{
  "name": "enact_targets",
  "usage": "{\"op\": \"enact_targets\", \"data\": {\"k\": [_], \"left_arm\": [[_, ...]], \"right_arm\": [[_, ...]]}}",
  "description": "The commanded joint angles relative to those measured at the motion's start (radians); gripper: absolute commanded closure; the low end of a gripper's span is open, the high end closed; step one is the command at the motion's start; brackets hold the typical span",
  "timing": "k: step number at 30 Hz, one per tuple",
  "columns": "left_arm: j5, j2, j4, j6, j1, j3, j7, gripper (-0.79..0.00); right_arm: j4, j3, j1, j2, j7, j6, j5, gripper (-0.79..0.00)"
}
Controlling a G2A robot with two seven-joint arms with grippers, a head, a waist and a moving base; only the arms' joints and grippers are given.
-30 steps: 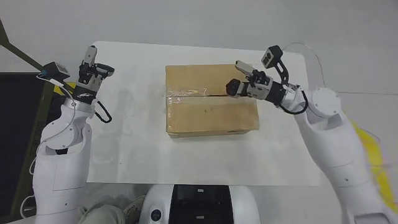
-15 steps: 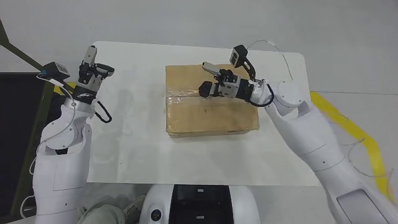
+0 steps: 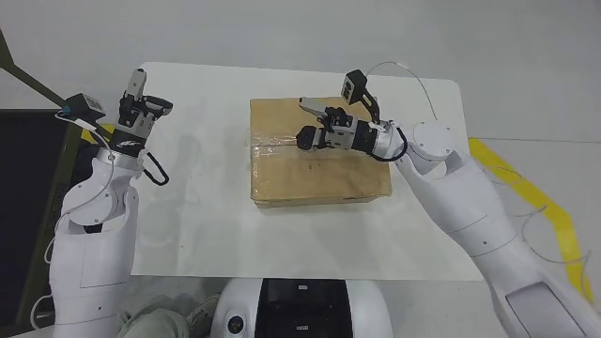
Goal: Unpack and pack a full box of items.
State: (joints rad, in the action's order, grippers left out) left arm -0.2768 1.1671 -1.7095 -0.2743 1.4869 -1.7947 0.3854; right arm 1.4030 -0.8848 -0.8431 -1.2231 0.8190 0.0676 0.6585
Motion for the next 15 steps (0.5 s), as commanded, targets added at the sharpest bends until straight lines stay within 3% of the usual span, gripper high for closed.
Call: {"op": "enact_targets", "data": {"k": [1, 15], "left_arm": [[0.000, 0.000, 0.000, 0.000, 0.000, 0.000, 0.000, -0.785], [0.000, 0.000, 0.000, 0.000, 0.000, 0.000, 0.000, -0.785]], "right_arm": [[0.006, 0.013, 0.006, -0.008, -0.017, 0.003, 0.010, -0.785], [-0.120, 0.232, 0.181, -0.122, -0.118, 0.025, -0.034, -0.785]]}}
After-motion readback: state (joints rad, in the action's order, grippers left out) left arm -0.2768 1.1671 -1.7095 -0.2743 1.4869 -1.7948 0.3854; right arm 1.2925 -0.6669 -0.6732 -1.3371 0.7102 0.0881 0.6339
